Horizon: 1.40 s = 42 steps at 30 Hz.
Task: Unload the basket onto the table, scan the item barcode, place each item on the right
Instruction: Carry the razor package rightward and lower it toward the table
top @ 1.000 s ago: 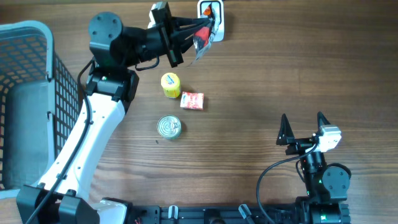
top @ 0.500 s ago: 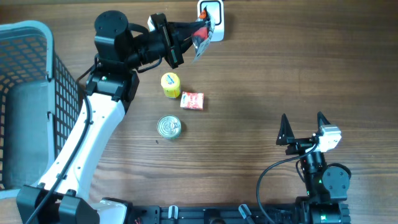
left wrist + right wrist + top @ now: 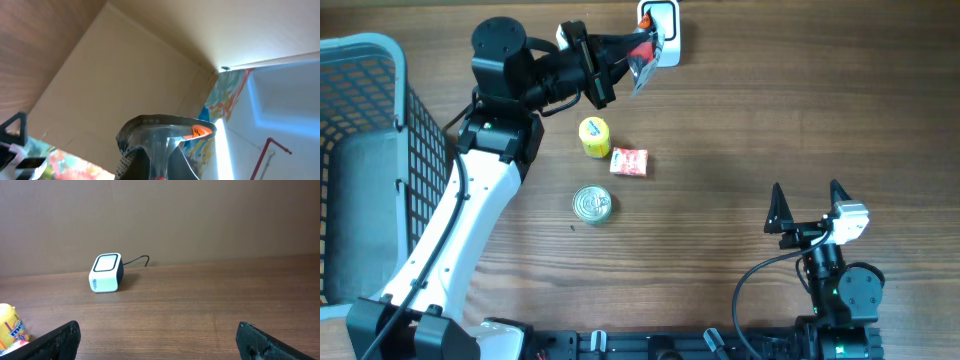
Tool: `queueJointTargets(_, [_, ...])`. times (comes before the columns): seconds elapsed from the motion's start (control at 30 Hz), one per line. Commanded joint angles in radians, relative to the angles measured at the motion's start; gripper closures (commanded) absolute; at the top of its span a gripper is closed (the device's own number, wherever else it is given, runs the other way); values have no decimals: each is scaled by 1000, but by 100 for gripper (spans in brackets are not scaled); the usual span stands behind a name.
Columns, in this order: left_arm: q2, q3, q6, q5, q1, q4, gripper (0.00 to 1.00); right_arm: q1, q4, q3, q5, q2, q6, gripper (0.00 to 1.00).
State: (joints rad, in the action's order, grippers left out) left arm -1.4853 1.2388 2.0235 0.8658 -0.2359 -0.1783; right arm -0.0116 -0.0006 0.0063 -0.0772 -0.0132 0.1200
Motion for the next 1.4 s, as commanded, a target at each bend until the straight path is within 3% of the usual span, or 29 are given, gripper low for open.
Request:
queueJointTargets(0.0, [11,11,-118,-124,-5,-1,96,-4,2,-1,10,3,13,0])
queueJointTargets(0.27, [11,11,-629,-355,-25,20,96,-4,3,-1,10,3,13,0])
queueJointTargets(0.4, [5,11,-879,-572,-98,35,96,-4,2,-1,10,3,13,0])
queueJointTargets(0.5, [-16,11,-976,-746,-156,40,96,-4,3,-1,10,3,13,0])
queueJointTargets(0.67, [-109,12,-1000,-961,-203,-2,96,-4,2,-1,10,3,13,0])
queueJointTargets(1.13, [-406,13,-1056,-1214,-196,-442,96,-4,2,-1,10,3,13,0])
queueJointTargets(1.37, [-550,136,-1070,-1252,-193,-454,96,-4,2,-1,10,3,14,0])
